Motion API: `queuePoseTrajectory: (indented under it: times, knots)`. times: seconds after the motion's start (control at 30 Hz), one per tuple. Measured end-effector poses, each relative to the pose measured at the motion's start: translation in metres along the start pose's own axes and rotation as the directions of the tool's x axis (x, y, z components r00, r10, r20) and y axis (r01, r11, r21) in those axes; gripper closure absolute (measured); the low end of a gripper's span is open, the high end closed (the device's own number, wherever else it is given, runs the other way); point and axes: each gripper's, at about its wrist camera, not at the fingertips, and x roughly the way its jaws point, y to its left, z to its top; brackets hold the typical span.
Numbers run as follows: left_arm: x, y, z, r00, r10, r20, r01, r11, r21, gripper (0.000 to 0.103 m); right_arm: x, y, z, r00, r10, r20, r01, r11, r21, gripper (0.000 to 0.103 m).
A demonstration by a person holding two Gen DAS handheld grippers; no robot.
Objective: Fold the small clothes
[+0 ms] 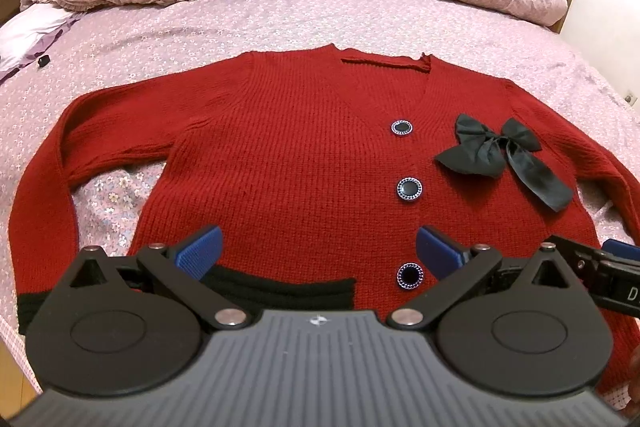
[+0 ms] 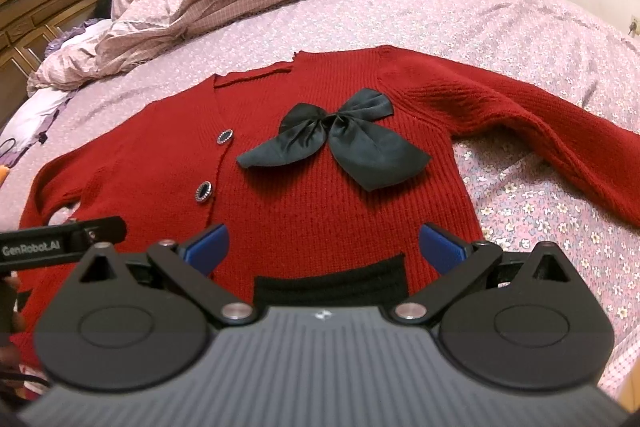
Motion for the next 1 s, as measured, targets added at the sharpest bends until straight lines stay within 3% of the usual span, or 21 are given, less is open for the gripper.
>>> queuePoseTrajectory:
  times: [1.0]
  knots:
    - [0.0005,0.0041,-0.001,1.0,0.011,-0.008,-0.011,1.0,-0.007,0.0,0.0037,-0.0018,-0.0027,1.0,-0.005,-0.009,0.005,1.0,0.007,0.0]
